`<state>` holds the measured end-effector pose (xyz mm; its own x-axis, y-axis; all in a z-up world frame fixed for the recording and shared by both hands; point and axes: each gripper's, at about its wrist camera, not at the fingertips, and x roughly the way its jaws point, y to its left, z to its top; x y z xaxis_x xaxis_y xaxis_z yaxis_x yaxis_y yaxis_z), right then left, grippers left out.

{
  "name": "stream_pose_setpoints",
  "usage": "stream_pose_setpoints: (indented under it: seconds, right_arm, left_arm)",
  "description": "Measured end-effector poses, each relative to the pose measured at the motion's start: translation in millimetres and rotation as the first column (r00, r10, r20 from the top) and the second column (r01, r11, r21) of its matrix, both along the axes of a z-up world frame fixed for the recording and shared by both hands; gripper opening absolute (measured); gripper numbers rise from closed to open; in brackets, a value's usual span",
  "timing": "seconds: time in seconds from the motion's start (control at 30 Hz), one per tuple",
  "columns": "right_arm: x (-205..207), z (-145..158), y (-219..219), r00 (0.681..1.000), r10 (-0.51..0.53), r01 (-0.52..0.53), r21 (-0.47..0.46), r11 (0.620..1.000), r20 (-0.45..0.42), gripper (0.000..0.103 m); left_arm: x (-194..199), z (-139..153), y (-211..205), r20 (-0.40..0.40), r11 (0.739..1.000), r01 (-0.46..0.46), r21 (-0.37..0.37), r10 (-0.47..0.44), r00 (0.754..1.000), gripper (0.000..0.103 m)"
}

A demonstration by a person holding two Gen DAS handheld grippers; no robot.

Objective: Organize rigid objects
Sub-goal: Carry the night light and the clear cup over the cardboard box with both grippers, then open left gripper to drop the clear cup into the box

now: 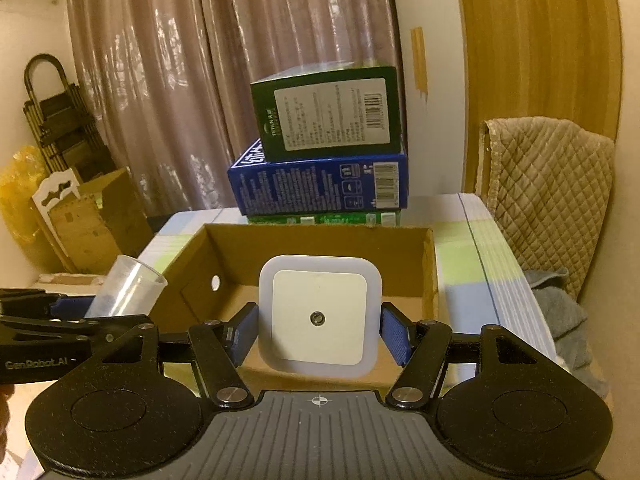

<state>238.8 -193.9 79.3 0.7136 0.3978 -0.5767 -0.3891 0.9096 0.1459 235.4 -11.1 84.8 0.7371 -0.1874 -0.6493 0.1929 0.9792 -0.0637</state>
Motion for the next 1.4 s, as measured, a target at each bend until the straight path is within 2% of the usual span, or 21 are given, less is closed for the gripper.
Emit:
stream_pose_setpoints:
  seconds: [0.27,0.57,0.87,1.4]
  right_arm:
    - [36.9,-16.5,23.0,0.999,0.012,-0.015,-0.058,0.998,-0.050,0.062]
    - [64.3,-50.0,27.8,0.987,0.001,-0.014,-0.075,0.997,-0.159,0.062]
    - [72.5,-69.7,27.5,0.977,-0.010,-0.005,-0.073,0.997,-0.213,0.062]
    - [72.9,-83.2,23.1,0.972,-0.024,0.006,-0.080,0.997,-0.232,0.062]
  left_arm:
    - [39.5,-5.0,-2.1,-0.025,1.000,0.010,0.020,-0.009,1.000,0.046]
    - [73.5,-34.3,2.8,-0.102,0.999,-0.004,0.033,0.007,0.995,0.046]
    - [85.5,-60.0,4.5,-0.154,0.999,-0.010,0.035,0.015,0.988,0.046]
    - [89.7,-70.6,-1.7,-0.161,0.999,-0.007,0.035,0.013,0.987,0.046]
